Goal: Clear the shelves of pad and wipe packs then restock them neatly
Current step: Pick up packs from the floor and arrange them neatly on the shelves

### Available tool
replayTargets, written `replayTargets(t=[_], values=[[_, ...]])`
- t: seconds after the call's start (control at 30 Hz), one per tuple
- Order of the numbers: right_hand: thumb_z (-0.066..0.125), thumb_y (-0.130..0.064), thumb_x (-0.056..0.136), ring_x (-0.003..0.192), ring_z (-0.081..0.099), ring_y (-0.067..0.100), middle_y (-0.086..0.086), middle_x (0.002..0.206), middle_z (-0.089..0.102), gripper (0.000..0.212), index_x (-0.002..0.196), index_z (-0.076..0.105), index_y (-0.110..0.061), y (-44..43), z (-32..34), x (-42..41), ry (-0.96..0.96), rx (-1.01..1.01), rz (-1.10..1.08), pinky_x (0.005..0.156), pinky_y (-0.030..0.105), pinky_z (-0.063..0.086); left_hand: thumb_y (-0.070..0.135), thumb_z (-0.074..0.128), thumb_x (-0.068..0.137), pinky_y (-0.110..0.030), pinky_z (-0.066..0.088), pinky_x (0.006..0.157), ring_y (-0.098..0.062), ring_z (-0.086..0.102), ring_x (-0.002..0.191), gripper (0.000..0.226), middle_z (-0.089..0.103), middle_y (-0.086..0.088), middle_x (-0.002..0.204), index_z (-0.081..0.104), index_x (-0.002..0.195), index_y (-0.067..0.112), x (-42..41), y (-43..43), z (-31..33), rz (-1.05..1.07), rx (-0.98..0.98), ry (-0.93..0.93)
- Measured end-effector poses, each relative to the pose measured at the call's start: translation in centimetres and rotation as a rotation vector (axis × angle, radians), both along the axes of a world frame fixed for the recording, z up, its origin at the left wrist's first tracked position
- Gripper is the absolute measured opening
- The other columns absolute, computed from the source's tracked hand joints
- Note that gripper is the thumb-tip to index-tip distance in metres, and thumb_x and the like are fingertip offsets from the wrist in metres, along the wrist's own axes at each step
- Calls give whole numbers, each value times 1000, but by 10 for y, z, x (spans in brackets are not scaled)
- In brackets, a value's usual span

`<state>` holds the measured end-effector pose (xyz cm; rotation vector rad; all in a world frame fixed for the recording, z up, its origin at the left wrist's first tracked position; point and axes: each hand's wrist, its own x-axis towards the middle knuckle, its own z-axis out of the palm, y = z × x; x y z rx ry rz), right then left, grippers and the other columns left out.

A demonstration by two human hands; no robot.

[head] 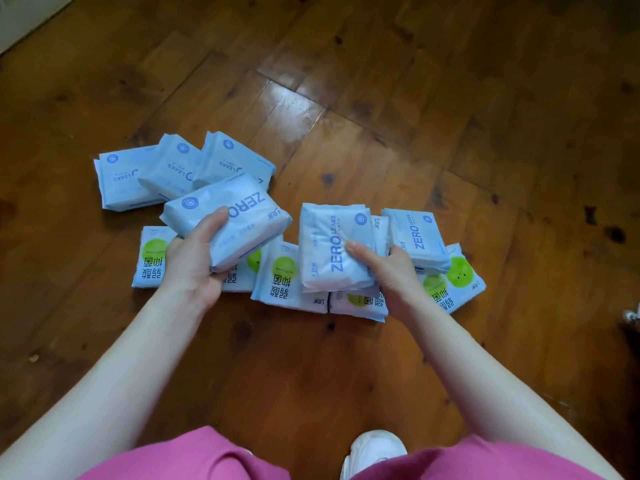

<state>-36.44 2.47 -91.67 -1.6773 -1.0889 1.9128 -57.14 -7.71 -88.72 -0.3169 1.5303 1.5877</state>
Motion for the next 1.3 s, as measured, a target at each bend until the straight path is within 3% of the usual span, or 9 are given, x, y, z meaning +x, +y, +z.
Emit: replayTargets(t=[0.23,0.4,0.5,0.6,0.73,0.93,1.1,1.2,1.3], values=[[69,-13,80,78,71,20,6,89,74,18,97,66,-10,23,36,5,156,-127,-120,73,38,59,19,68,83,-22,54,54,-5,69,65,14,72,10,77,61,95,22,-1,15,18,-6,-34,-59],[72,-13,77,92,69,27,12,103,72,32,108,64,-6,5,120,14,91,-224,-155,79,45,57,15,67,84,-22,55,52,-7,68,67,16,69,5,90,60,97,21,19,4,105,-39,-144,-76],[71,-12,79,95,68,24,10,106,70,30,108,65,-9,-7,190,23,84,-225,-173,90,44,53,15,67,84,-26,57,59,-12,68,77,30,69,1,100,57,112,18,30,0,177,-76,-182,-89],[66,-11,83,86,69,19,7,103,71,19,102,64,-13,-15,275,34,98,-227,-194,85,38,56,12,64,86,-27,57,60,-10,70,72,16,70,2,93,61,100,19,45,0,254,-136,-177,-95],[71,-15,79,95,69,27,10,104,72,29,107,64,-9,-24,400,60,91,-215,-286,89,48,52,11,64,86,-32,57,68,-12,70,78,16,70,1,97,61,99,20,70,5,371,-242,-159,-106],[69,-14,79,82,71,20,6,94,74,19,98,66,-13,-39,587,113,104,-84,-506,78,37,57,13,64,86,-22,55,49,-7,69,63,12,70,2,88,62,96,18,120,23,542,-434,-67,-125],[73,-19,70,84,70,24,11,99,72,38,106,65,-9,-65,714,165,111,106,-686,73,37,59,13,64,86,-29,57,59,-11,71,66,12,72,0,86,62,98,15,167,38,650,-607,80,-122],[69,-12,79,77,71,20,9,95,73,23,101,64,-12,-97,773,200,84,201,-763,60,31,58,13,63,86,-25,56,54,-12,71,65,13,71,-3,91,61,99,14,210,34,700,-721,155,-139],[69,-10,75,80,69,23,10,97,72,25,100,64,-11,-136,818,245,64,296,-880,66,35,60,11,59,88,-24,56,51,-16,71,73,21,72,-4,94,60,110,12,267,22,741,-857,261,-163]])
